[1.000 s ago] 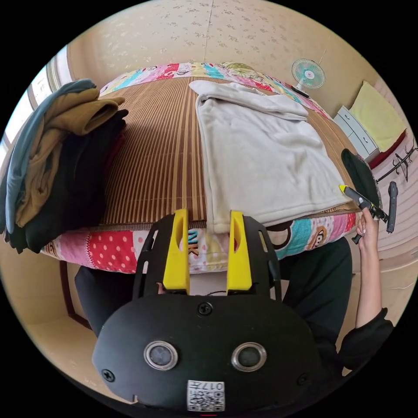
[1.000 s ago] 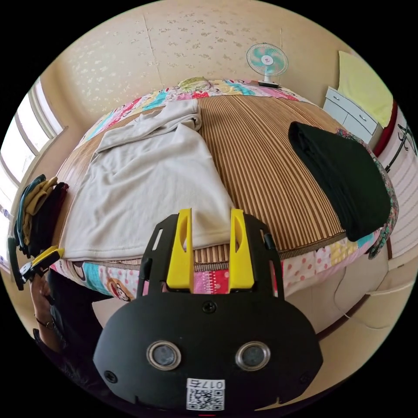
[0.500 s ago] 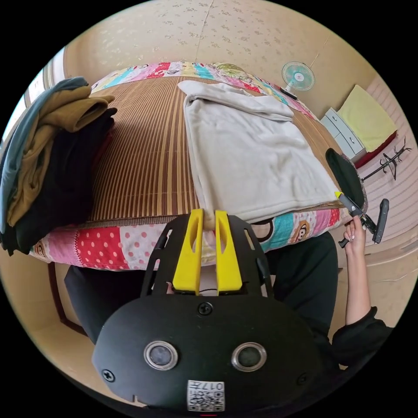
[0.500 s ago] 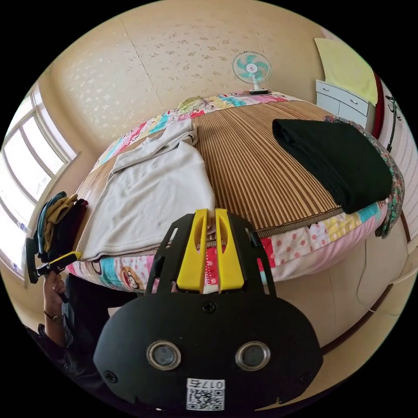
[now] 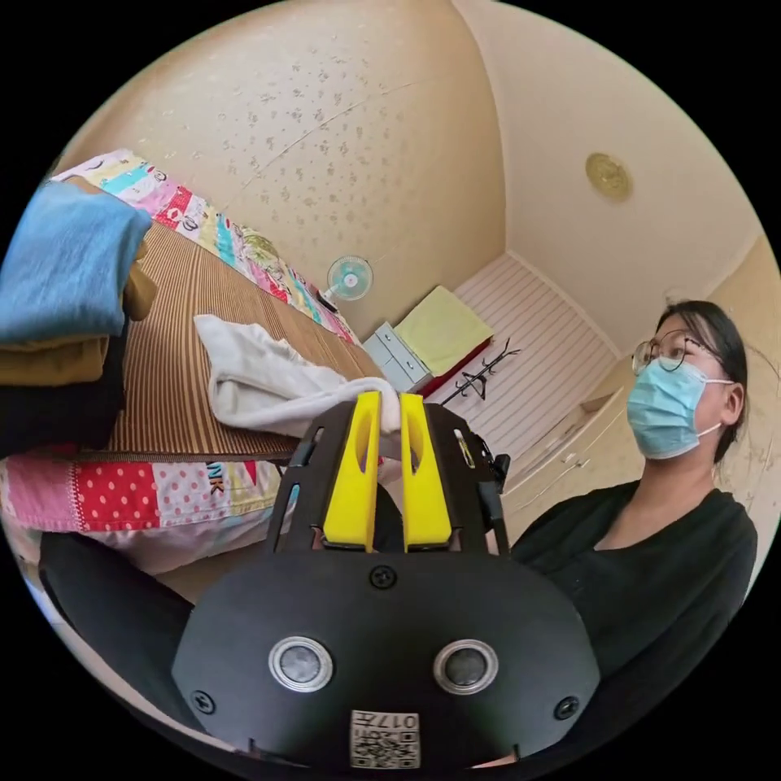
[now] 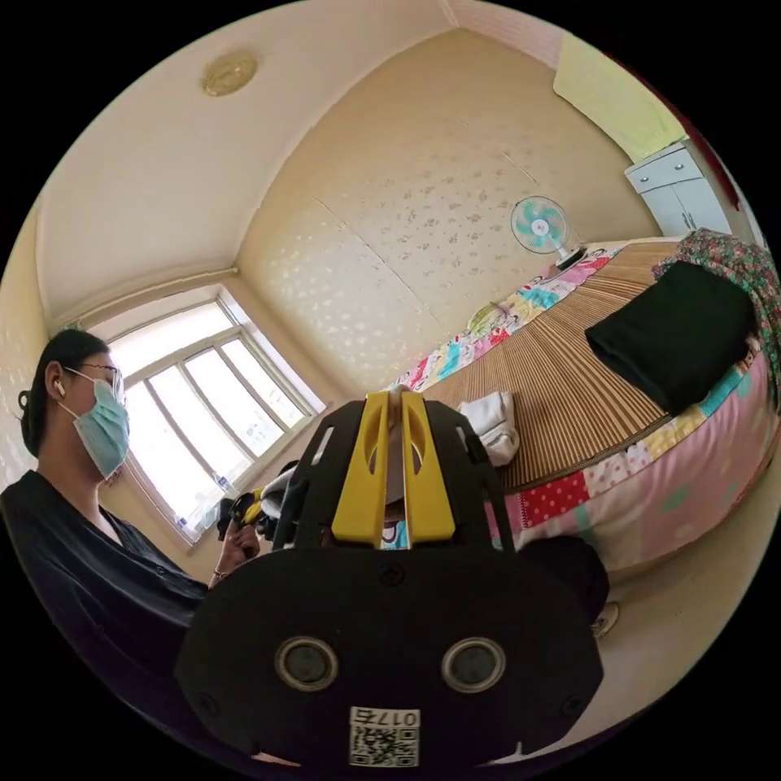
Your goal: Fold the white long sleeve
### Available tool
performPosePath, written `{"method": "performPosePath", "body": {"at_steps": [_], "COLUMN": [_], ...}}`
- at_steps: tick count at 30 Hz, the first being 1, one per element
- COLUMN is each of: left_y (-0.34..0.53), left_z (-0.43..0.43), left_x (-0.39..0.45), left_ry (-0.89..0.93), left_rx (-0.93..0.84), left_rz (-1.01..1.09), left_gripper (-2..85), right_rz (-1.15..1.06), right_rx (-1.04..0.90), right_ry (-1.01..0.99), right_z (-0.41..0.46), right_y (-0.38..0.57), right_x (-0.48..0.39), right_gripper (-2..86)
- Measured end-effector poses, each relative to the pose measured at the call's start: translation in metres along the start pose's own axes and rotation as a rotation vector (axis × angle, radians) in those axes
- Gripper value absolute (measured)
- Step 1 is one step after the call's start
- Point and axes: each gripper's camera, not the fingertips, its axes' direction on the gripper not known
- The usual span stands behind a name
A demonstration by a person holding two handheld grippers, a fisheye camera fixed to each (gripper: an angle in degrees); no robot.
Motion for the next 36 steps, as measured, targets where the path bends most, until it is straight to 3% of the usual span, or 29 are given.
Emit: {"method": "performPosePath", "body": {"at_steps": [4, 8, 13, 14, 16, 22, 25, 29, 32, 36], "left_y": [-0.014, -0.064, -0.142, -0.143, -0.128, -0.053, -0.028, -0.012, -0.008, -0.018], "left_z": [0.029, 0.069, 0.155, 0.161, 0.168, 0.138, 0.138, 0.147, 0.156, 0.166], "left_x": [-0.045, -0.076, -0.097, -0.099, -0.098, -0.112, -0.129, -0.14, -0.141, -0.108], "left_ry": [-0.087, -0.197, -0.597, -0.625, -0.694, -0.682, -0.641, -0.564, -0.603, -0.577], "left_rx": [0.09, 0.158, 0.073, 0.056, 0.036, -0.023, -0.135, -0.175, -0.143, -0.048], "left_rz": [-0.133, -0.135, -0.005, -0.006, 0.019, -0.09, -0.239, -0.363, -0.428, -0.337], "left_gripper": [5.0, 5.0, 6.3, 7.0, 13.2, 15.8, 16.6, 15.5, 9.2, 6.1], "right_rz": [0.012, 0.084, 0.115, 0.2, 0.163, -0.175, -0.177, -0.078, -0.177, -0.273], "right_rx": [-0.09, -0.095, -0.188, -0.21, -0.213, -0.374, -0.552, -0.532, -0.537, -0.817], "right_ry": [0.178, 0.268, 0.355, 0.373, 0.329, 0.584, 0.767, 0.743, 0.466, 0.201], "right_z": [0.06, 0.155, 0.292, 0.312, 0.329, 0.39, 0.428, 0.442, 0.472, 0.547], "right_y": [-0.024, -0.083, -0.143, -0.146, -0.14, -0.05, -0.012, -0.028, -0.042, -0.043], "right_x": [0.013, 0.043, 0.08, 0.084, 0.069, 0.02, 0.053, 0.032, -0.035, -0.1], "right_gripper": [3.1, 3.7, 6.4, 7.8, 9.0, 7.7, 6.6, 7.7, 10.3, 15.4]}}
